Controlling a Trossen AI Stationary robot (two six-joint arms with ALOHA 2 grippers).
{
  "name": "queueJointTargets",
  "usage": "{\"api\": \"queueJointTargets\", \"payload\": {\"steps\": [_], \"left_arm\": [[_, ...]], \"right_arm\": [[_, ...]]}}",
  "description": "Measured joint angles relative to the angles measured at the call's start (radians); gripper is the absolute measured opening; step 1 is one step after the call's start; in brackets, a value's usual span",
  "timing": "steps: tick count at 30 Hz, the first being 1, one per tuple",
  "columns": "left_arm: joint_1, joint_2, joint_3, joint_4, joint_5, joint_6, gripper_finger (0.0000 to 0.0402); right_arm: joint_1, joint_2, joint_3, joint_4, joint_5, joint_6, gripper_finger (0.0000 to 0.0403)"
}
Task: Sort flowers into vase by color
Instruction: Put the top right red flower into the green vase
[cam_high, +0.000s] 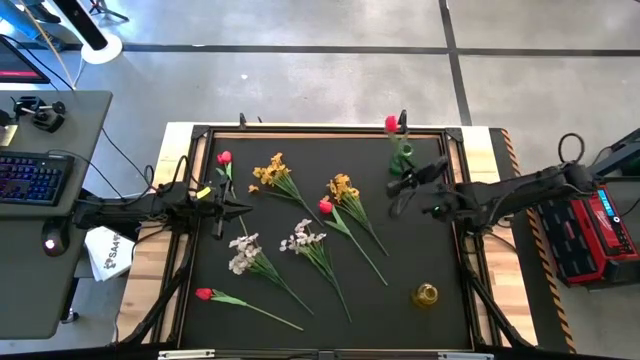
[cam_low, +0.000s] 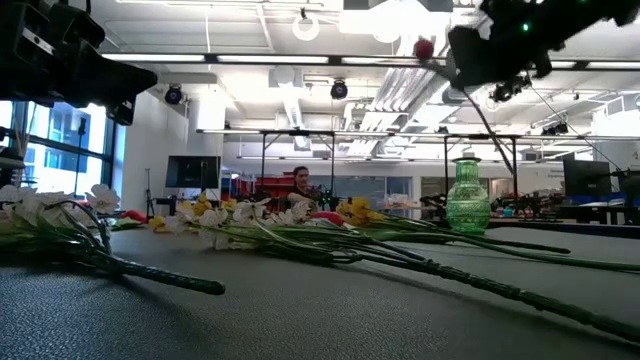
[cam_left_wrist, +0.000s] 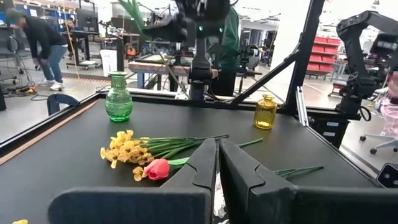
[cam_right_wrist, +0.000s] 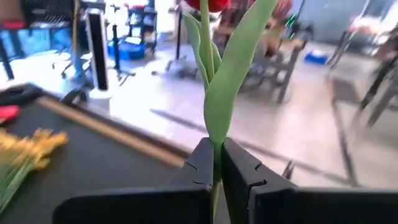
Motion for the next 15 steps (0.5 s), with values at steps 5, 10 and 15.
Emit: {"api": "queueJointTargets", "payload": {"steps": [5,10,15], "left_arm": [[0.0,0.0,0.0,0.0,-0.001,0.0,0.0006],[0.0,0.0,0.0,0.001,-0.001,0.001,0.0006],[0.0,0.0,0.0,0.02,-0.001,0.002,0.0006]], "right_arm": [[-0.126,-0.038,0.0,0.343,-0.221,-0.392,0.0],[-0.291,-0.038,0.002,0.601,-0.431,-0.649,0.0],[-0.441,-0.037,0.002,0.633,-0.493,-0.69,0.0]]}}
